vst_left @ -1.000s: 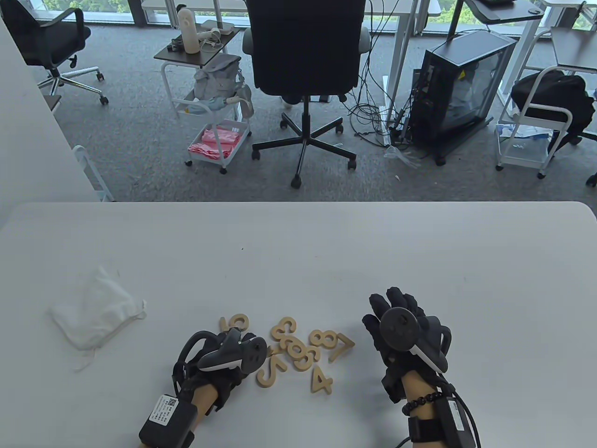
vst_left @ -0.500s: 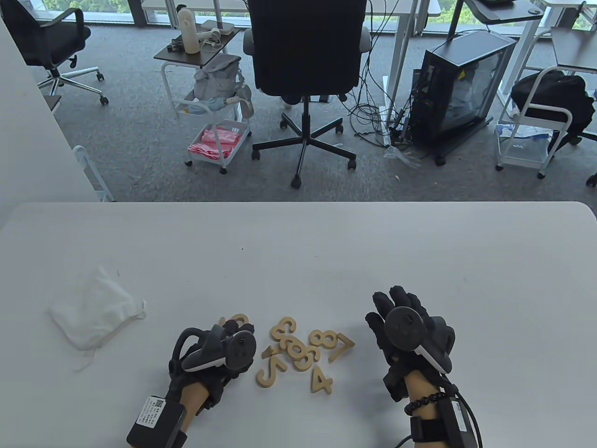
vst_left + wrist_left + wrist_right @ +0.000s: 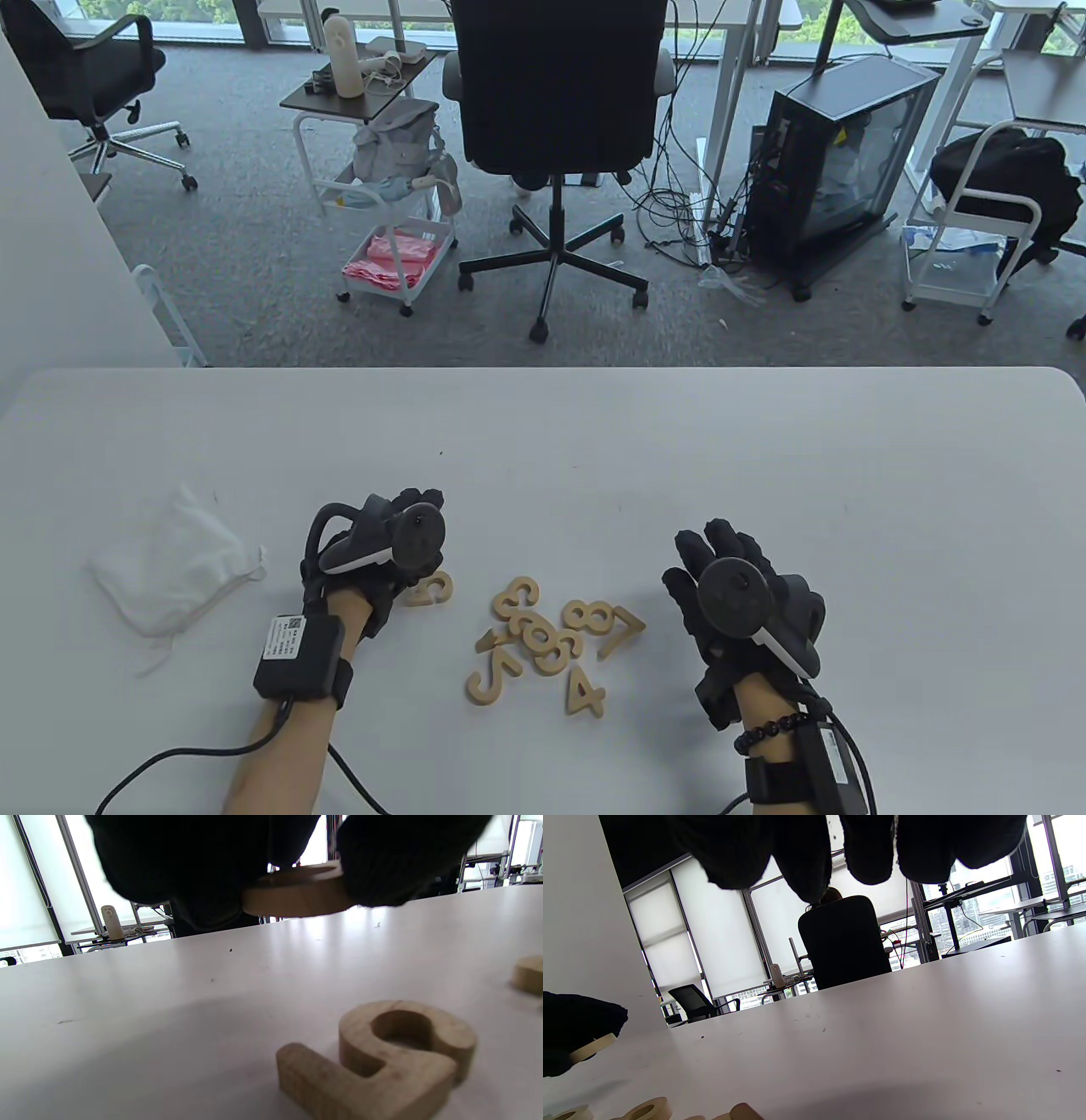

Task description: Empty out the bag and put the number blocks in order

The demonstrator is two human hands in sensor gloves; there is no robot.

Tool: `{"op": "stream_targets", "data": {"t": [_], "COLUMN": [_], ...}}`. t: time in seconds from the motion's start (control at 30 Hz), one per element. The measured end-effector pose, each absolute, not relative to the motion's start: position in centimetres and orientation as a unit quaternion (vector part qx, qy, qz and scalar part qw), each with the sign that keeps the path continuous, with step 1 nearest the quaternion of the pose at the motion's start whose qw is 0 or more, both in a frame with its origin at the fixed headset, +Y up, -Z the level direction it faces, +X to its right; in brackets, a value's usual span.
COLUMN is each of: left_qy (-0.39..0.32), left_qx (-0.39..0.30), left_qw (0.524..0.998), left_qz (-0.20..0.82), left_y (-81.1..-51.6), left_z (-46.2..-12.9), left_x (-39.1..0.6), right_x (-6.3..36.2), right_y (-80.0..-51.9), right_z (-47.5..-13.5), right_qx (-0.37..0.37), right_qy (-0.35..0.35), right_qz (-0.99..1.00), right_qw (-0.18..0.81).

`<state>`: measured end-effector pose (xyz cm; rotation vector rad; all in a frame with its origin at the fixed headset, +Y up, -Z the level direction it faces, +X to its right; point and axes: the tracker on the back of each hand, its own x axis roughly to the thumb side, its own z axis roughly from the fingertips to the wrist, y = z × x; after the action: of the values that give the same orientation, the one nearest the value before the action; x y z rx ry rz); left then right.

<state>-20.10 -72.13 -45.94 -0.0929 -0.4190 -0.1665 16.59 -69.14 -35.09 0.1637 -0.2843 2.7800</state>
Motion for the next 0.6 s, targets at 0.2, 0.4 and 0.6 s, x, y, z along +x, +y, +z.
{"op": "stream_targets", "data": {"t": [0.2,0.4,0.6], "left_qy": [-0.197,-0.200,-0.189], "left_qx": [-0.102,-0.113,-0.124], "left_qw": [0.967,0.965,0.967], "left_qz": [-0.128,-0.126,-0.117], "left_y": [-74.6,-75.5,-75.5], "left_z": [-48.9,-49.6,-49.6], "left_x": [-19.4,-18.9,-19.1], "right_x": [16.5,16.3,16.0], "right_y": [-69.2,-69.2,-69.3], "right_z": [-35.2,-35.2,-35.2], "right_qx": [0.060,0.062,0.066], "right_qy": [-0.095,-0.092,-0.088], "right_qz": [0.979,0.980,0.980], "right_qw": [0.168,0.167,0.166]}}
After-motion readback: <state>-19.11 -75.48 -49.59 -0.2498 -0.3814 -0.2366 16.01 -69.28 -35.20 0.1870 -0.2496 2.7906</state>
